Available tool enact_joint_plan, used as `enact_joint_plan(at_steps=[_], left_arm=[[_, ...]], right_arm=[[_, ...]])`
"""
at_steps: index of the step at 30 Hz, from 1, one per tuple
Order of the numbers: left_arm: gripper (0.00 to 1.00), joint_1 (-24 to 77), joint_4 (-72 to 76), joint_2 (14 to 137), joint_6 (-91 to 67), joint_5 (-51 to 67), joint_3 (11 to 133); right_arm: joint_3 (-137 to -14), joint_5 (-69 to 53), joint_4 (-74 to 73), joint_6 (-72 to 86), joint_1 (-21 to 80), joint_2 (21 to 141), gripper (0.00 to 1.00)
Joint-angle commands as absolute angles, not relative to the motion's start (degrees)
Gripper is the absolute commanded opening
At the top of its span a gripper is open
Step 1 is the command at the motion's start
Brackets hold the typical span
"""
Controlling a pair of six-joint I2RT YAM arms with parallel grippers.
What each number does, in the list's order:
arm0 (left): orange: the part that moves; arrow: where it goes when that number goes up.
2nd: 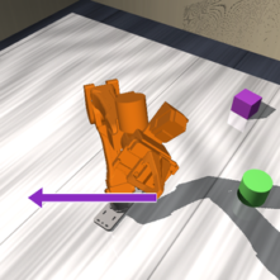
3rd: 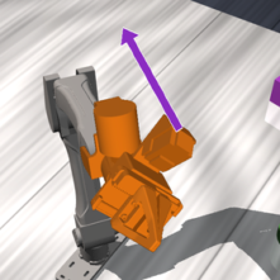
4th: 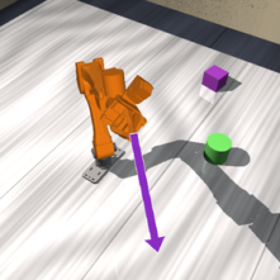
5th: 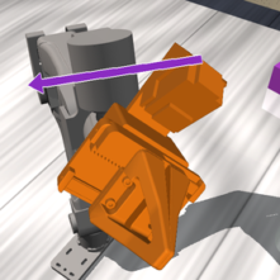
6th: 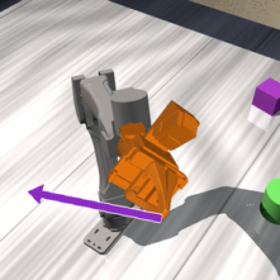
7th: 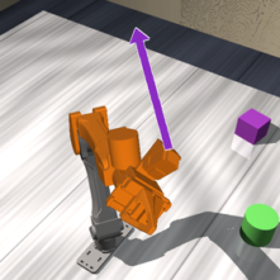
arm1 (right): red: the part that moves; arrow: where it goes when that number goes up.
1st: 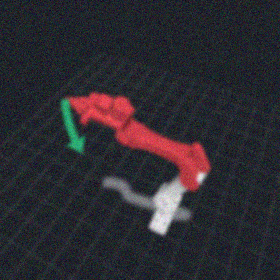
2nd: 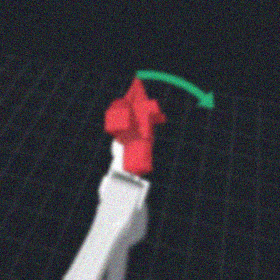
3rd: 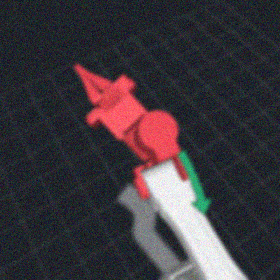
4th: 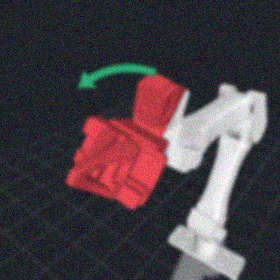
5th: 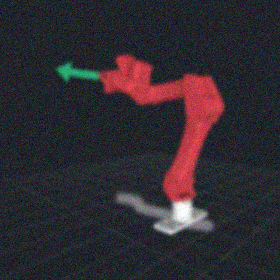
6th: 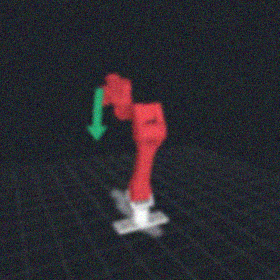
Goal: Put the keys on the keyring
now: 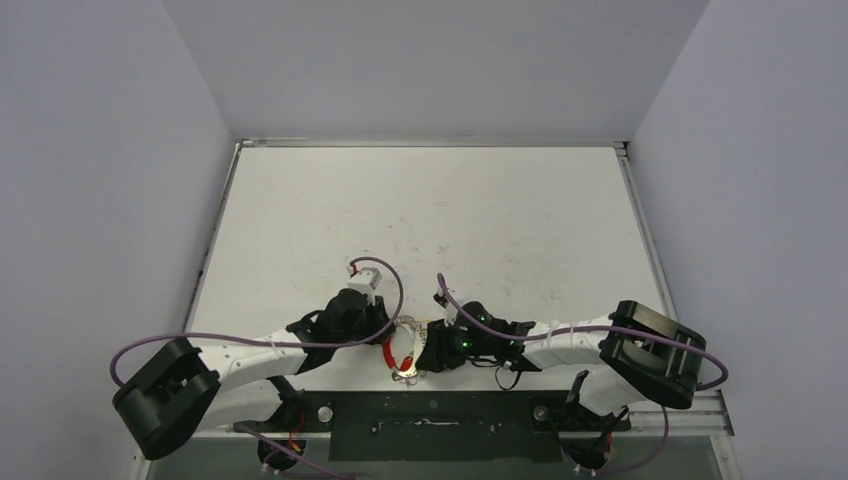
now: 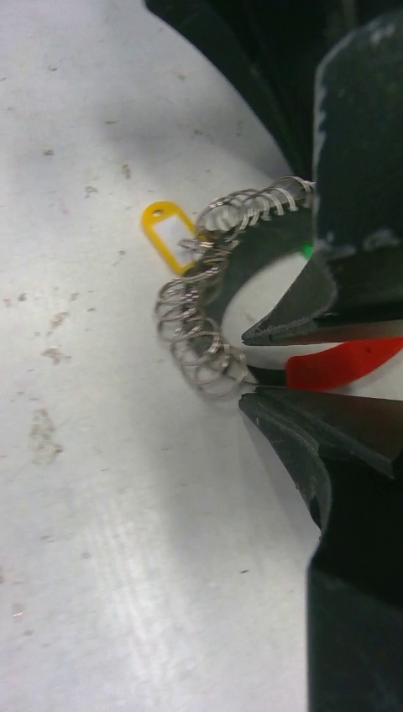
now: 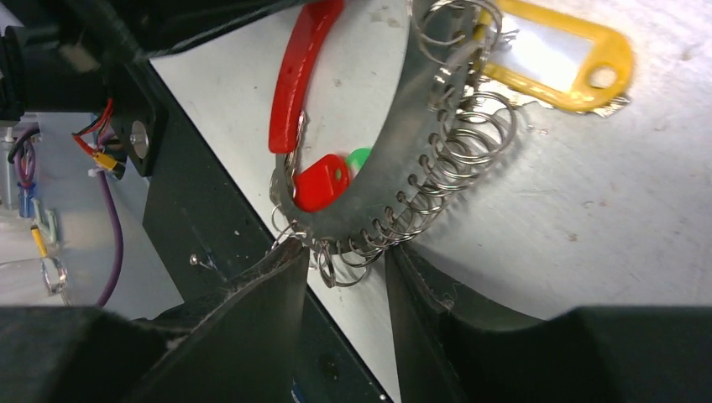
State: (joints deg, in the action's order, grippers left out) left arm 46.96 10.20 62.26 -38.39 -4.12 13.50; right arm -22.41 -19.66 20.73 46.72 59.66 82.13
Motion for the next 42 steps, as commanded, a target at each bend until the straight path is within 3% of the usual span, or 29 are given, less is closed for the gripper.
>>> enact_joint_plan(at_steps=[1, 5, 11, 18, 21, 27, 30, 35, 42], left_arm=[[0.24, 44.42, 13.92, 70.18, -29.59, -2.83, 21.89], [0.32, 43.14, 9.12, 73.77, -25.41, -1.29, 28.37], [0.38, 43.12, 3.24, 67.98, -25.95, -0.53, 28.28], [0.38, 43.69, 0.09, 58.60, -34.38, 0.00, 20.38], [0.37, 44.11, 0.09, 55.08, -36.77, 0.00, 16.37], [0.36, 44.30, 2.80, 50.99, -38.74, 1.05, 11.13], [0.31, 44.35, 3.58, 51.61, -38.93, -0.26, 10.64], [0.23, 44.22, 5.38, 56.88, -38.61, -3.26, 12.72], [0.23, 43.54, 9.72, 66.59, -36.63, -3.54, 16.87]], right_arm=[[-24.44, -15.72, 19.50, 46.14, 60.80, 82.16, 0.44], [-26.29, -12.94, 13.74, 43.53, 61.03, 79.12, 0.54], [-28.38, -10.55, 7.73, 40.79, 61.14, 76.24, 0.53], [-32.14, -11.97, 8.90, 38.51, 60.84, 82.62, 0.42], [-35.32, -13.30, 9.44, 36.88, 60.35, 86.04, 0.22], [-37.45, -13.73, 9.43, 34.83, 57.49, 86.82, 0.23], [-37.77, -15.22, 9.91, 34.34, 55.26, 87.62, 0.21], [-39.48, -18.08, 12.14, 34.25, 51.75, 92.39, 0.15], [-46.98, -21.16, 11.86, 32.21, 48.29, 100.30, 0.12]])
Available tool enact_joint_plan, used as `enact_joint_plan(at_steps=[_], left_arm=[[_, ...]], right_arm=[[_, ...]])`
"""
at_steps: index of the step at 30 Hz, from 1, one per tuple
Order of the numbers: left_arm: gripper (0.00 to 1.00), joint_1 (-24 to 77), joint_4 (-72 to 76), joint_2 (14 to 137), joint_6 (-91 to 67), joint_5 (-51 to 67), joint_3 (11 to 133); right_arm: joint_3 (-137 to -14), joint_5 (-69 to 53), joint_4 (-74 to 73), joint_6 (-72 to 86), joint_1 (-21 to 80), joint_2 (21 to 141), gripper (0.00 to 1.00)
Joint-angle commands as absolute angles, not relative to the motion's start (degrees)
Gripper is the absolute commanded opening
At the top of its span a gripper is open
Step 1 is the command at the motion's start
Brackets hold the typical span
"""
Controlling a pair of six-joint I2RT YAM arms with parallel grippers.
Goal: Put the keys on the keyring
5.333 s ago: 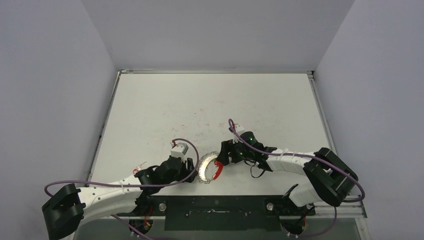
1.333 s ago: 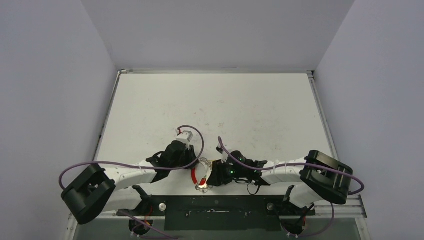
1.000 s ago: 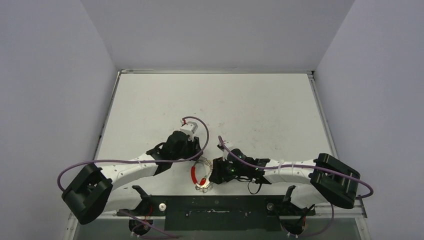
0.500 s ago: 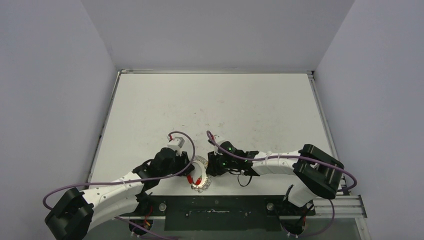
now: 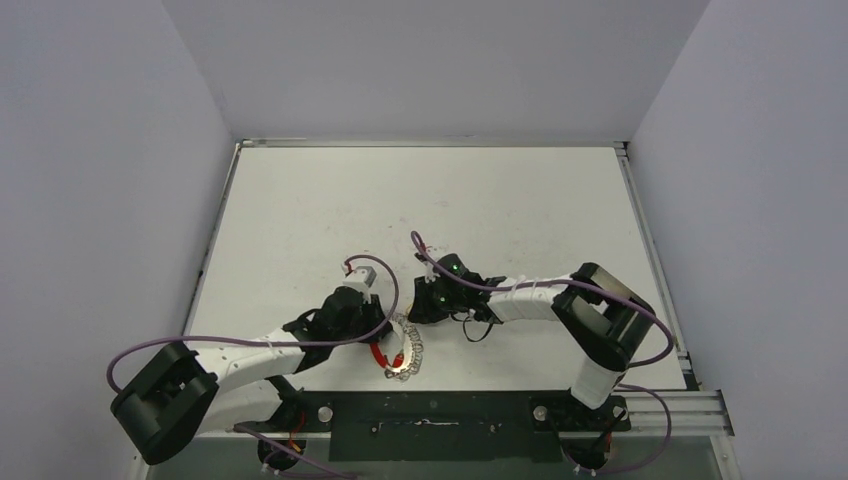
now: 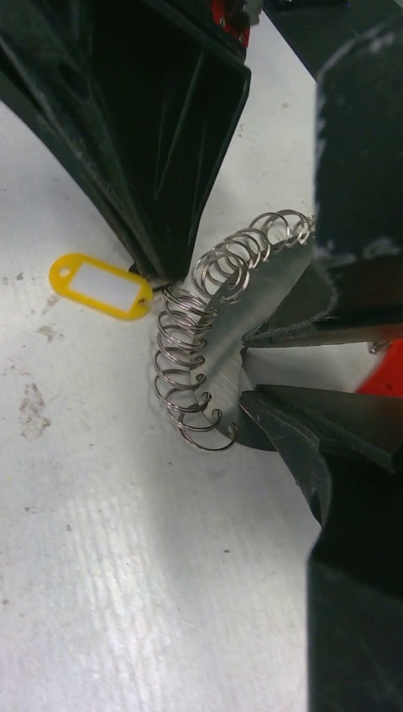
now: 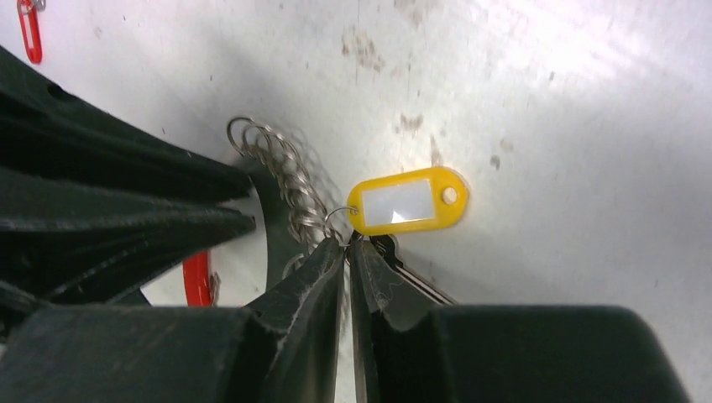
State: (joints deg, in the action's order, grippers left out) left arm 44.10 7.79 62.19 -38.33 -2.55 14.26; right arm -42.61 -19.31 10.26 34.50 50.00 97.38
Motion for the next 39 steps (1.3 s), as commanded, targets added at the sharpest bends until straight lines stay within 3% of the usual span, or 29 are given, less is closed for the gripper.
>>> enact_joint_plan(at_steps=[1, 6, 10, 14, 19, 27, 33, 39], left_arm=[[0.24, 43.39, 9.73, 67.86, -36.16, -3.22, 17.89], [0.35, 42.91, 5.40, 69.48, -34.43, -2.04, 22.31], [0.39, 42.97, 2.11, 65.57, -34.20, -1.68, 22.94], [0.40, 42.93, -2.83, 57.44, -35.72, -2.09, 21.86], [0.42, 42.89, -9.92, 46.74, -39.00, -4.87, 19.75], [0.43, 42.89, -13.59, 37.17, -45.40, -3.18, 15.05], [0.44, 42.95, -13.30, 37.75, -46.44, -1.96, 14.35], [0.45, 42.89, -11.91, 40.65, -46.12, -1.63, 14.98]], right_arm=[[-48.14, -21.67, 11.14, 31.77, 47.60, 101.13, 0.12], [-51.26, -21.43, 4.61, 27.76, 44.74, 99.33, 0.26], [-49.50, -20.48, -1.71, 25.07, 44.47, 93.19, 0.51], [-44.77, -20.70, -3.18, 26.28, 44.56, 86.08, 0.63], [-39.64, -21.07, -3.16, 29.76, 45.61, 79.91, 0.61], [-33.73, -19.39, 2.96, 39.02, 57.92, 79.10, 0.42], [-30.42, -15.01, 8.94, 45.82, 64.69, 80.69, 0.48], [-31.15, -13.03, 12.67, 46.26, 65.48, 84.16, 0.48]])
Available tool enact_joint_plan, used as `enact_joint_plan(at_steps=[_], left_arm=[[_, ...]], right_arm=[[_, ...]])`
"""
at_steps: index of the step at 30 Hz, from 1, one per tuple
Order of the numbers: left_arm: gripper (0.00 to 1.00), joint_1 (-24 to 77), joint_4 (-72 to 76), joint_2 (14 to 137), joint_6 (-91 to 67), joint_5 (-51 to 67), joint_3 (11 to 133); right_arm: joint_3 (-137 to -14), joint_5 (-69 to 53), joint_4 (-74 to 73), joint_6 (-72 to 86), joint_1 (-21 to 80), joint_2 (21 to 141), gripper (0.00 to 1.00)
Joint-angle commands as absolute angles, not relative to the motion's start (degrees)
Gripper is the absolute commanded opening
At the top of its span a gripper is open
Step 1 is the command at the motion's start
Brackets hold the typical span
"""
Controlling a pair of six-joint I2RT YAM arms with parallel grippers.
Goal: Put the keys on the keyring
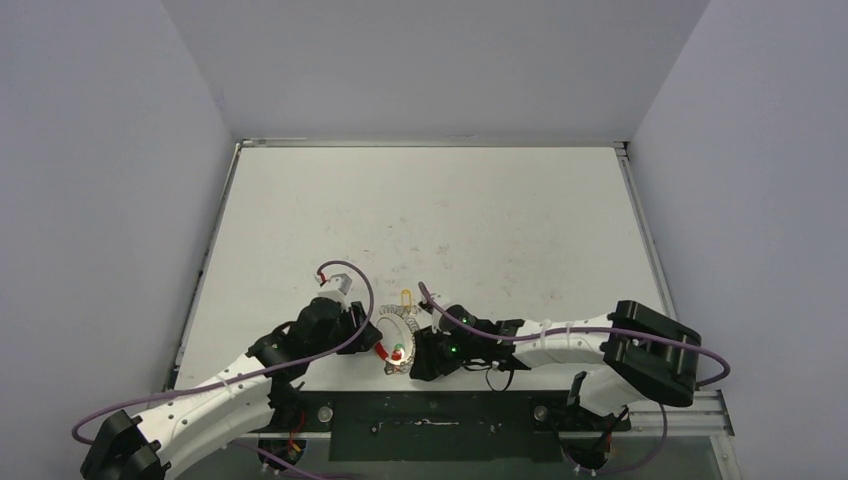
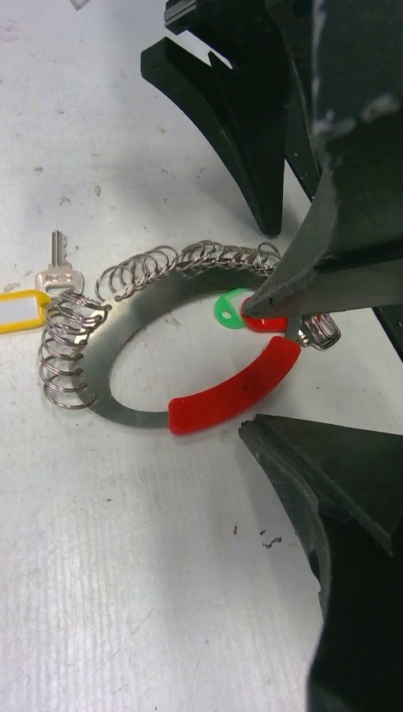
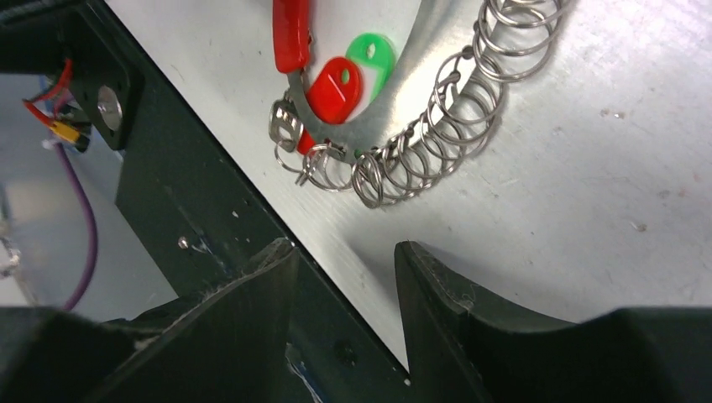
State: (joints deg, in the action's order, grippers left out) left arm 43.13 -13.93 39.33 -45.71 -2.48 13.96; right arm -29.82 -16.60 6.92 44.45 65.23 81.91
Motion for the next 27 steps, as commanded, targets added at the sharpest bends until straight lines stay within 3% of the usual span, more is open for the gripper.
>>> enact_joint_plan(at_steps=[1, 5, 11, 14, 17, 23, 27], left_arm=[[0.45, 42.92, -11.87, 41.13, -46.04, -1.47, 15.21], [0.45, 42.90, -12.22, 42.64, -45.59, -0.82, 15.94], [0.45, 42.94, -11.72, 42.70, -45.54, -0.79, 15.69], [0.44, 42.94, -10.90, 42.48, -45.70, -0.18, 15.39], [0.43, 42.97, -10.68, 42.46, -45.99, 0.00, 15.21], [0.43, 42.96, -11.02, 42.05, -45.98, -0.17, 14.99], [0.44, 42.97, -11.40, 41.60, -45.91, -0.26, 14.82]], right_arm=[[-31.70, -12.58, 12.47, 45.89, 65.48, 84.65, 0.47], [-34.40, -12.58, 11.90, 45.04, 65.53, 86.49, 0.45], [-36.69, -13.51, 11.34, 44.64, 67.50, 86.16, 0.23], [-38.62, -12.67, 8.91, 42.84, 69.75, 86.20, 0.20], [-40.80, -12.33, 8.08, 40.94, 71.74, 86.84, 0.21], [-42.22, -12.21, 7.59, 37.62, 72.71, 86.96, 0.34], [-40.40, -6.42, 3.47, 34.13, 72.60, 81.84, 0.35]])
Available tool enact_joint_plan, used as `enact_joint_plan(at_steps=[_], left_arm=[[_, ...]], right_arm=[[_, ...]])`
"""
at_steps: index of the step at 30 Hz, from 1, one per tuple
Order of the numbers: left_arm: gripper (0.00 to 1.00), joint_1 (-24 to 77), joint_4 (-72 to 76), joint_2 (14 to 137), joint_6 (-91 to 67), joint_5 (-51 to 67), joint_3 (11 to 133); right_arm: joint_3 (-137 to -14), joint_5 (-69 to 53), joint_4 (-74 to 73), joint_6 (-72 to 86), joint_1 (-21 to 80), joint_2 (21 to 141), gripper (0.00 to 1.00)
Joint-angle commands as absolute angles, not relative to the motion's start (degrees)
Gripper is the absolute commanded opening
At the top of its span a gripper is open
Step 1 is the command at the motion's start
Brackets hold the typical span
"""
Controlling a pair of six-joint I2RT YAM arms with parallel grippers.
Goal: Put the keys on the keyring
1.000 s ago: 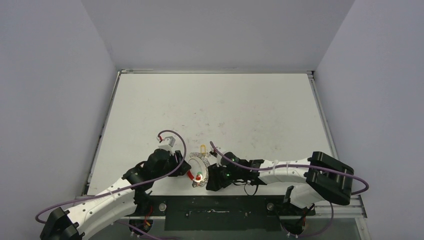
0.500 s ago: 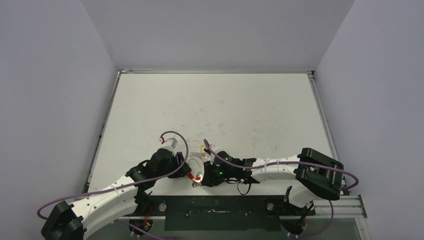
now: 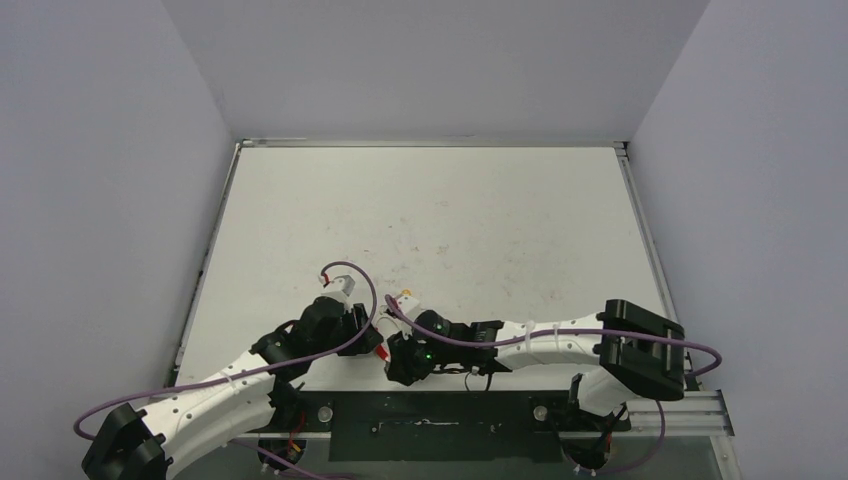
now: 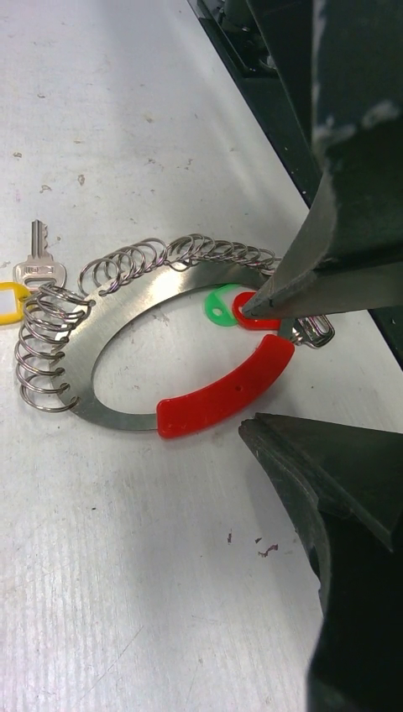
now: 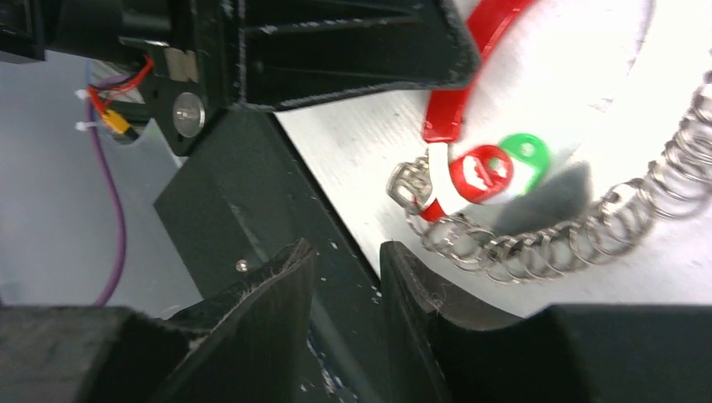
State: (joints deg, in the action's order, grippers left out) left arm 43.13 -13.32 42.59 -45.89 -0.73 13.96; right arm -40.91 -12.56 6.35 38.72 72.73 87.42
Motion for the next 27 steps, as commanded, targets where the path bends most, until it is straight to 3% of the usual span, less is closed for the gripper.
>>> enact_joint_plan(at_steps=[1, 7, 15, 27], left_arm=[[0.44, 42.98, -11.47, 41.45, -45.89, -0.26, 14.77], [0.44, 42.97, -11.29, 41.14, -45.26, -0.35, 14.83], [0.44, 42.93, -10.46, 41.00, -44.14, -0.31, 15.03], [0.44, 42.98, -10.61, 40.90, -43.33, 0.00, 15.51]], right_arm=[[-39.84, -4.53, 2.17, 32.28, 72.66, 80.42, 0.34], [-34.68, 2.01, 0.28, 20.70, 72.89, 74.82, 0.33], [-28.66, 5.61, 8.63, 7.88, 78.01, 71.30, 0.38], [-29.77, 29.77, 12.57, 2.59, 88.55, 83.36, 0.47]])
